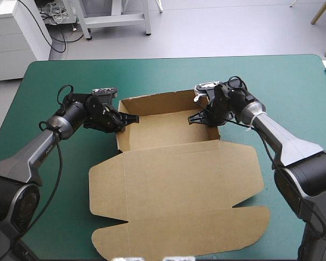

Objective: Fold the box

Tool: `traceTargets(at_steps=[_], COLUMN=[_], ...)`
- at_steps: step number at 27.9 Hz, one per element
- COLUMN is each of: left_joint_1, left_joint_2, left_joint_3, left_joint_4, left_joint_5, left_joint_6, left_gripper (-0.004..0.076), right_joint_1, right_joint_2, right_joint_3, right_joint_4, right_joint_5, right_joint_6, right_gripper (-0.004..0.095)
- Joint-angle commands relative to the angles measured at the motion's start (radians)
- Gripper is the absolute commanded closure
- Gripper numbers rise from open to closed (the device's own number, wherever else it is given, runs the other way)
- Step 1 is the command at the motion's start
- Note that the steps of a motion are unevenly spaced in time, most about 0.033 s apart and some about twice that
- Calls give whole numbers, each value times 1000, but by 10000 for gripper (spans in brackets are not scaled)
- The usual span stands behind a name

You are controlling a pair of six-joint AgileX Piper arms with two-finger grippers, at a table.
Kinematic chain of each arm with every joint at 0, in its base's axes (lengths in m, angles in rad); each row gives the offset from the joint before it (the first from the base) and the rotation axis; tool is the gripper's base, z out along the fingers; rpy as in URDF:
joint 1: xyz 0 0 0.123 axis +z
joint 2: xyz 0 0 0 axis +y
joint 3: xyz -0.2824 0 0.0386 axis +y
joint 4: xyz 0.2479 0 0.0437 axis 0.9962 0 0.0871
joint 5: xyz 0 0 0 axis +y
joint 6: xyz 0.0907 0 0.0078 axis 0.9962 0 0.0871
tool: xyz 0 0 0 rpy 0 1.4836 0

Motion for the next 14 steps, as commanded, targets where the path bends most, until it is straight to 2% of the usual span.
traceTargets(at_steps=[1,7,10,13,14], left_joint_1=[-4,-4,-4,-4,-4], left_joint_2=[-7,-7,-9,-11,-11], left_joint_3=[-1,-15,-18,-21,-33], left_joint_4=[51,51,39,-16,-30], left_joint_5=[-39,-48,-27,11,38], left_joint_6=[52,65,103,193,202], left_gripper=[731,724,682,552,433], right_joint_1=[-33,-36,-36,-36,-36], right_joint_2=[4,4,4,4,4], right_joint_3=[-12,-36,-84,-166,-222], right_joint_4=[32,27,33,36,36], right_joint_5=[-13,-5,32,85,116], right_joint_6=[-72,-90,-99,-112,-107], right_gripper=[929,921,876,766,674])
